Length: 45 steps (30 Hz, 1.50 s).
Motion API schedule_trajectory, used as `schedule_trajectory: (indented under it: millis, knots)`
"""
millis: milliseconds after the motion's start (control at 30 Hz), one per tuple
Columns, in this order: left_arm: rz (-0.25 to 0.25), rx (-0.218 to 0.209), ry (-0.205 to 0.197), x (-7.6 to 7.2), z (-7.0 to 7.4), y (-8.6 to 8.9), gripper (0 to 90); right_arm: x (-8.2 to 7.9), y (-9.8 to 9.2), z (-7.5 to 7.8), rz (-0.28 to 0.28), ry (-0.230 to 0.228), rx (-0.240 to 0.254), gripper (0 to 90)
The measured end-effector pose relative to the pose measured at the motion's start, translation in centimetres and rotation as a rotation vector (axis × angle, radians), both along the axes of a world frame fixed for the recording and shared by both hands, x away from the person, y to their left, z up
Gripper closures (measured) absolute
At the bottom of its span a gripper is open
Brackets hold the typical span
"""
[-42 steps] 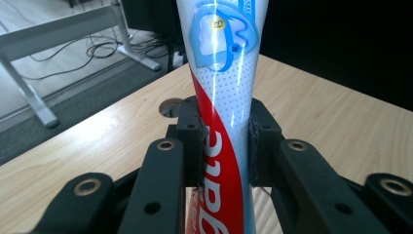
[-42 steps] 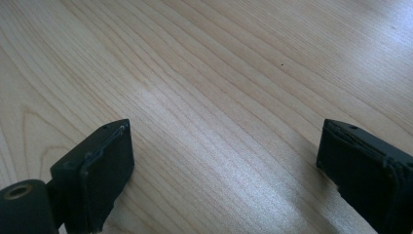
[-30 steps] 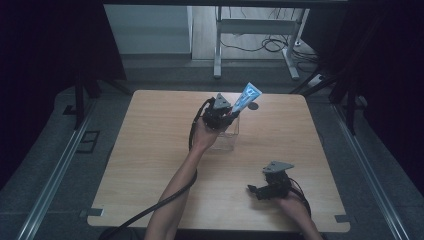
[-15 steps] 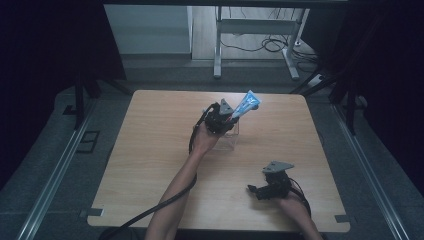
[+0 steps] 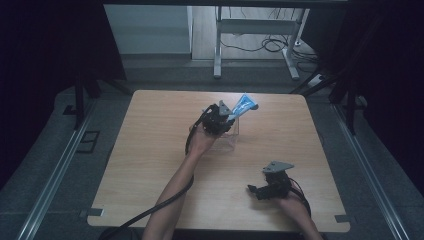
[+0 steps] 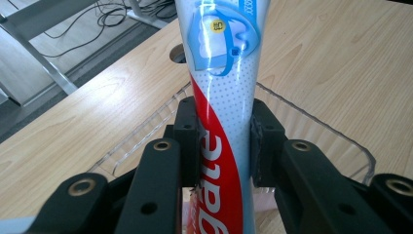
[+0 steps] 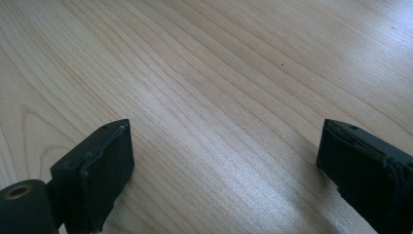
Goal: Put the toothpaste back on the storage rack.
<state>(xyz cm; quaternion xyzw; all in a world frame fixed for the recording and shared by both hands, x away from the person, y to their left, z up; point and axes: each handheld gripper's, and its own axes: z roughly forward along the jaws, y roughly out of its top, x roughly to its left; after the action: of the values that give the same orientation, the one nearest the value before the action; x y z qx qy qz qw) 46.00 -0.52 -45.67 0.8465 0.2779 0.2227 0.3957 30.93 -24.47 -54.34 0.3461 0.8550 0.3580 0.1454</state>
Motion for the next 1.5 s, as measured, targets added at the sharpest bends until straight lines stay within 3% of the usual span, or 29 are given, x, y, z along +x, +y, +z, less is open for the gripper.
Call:
schedule_trajectory:
  millis: [400,600,933,967,1233,1500]
  knots:
    - [0.010,0.051,0.015,-0.4,-0.2,-0.1,69.2,0.0,0.0,0.0,0.000,0.000,0.000,6.2]
    - [0.007,0.108,0.003,-0.7,-0.5,-0.2,65.1,0.0,0.0,0.0,0.001,0.000,0.000,6.1]
    - [0.023,0.087,0.038,-0.7,-0.3,0.0,61.1,0.0,0.0,0.0,0.000,-0.001,0.000,6.1]
    - [0.029,0.064,0.053,-0.7,-0.2,0.1,60.2,0.0,0.0,0.0,0.000,-0.001,0.000,6.1]
    - [0.023,-0.003,0.093,-0.7,0.5,0.5,53.9,0.0,0.0,0.0,0.000,-0.001,-0.001,6.1]
    - [0.015,-0.019,0.108,-0.9,0.8,0.6,48.7,0.0,0.0,0.0,0.000,-0.001,-0.001,6.1]
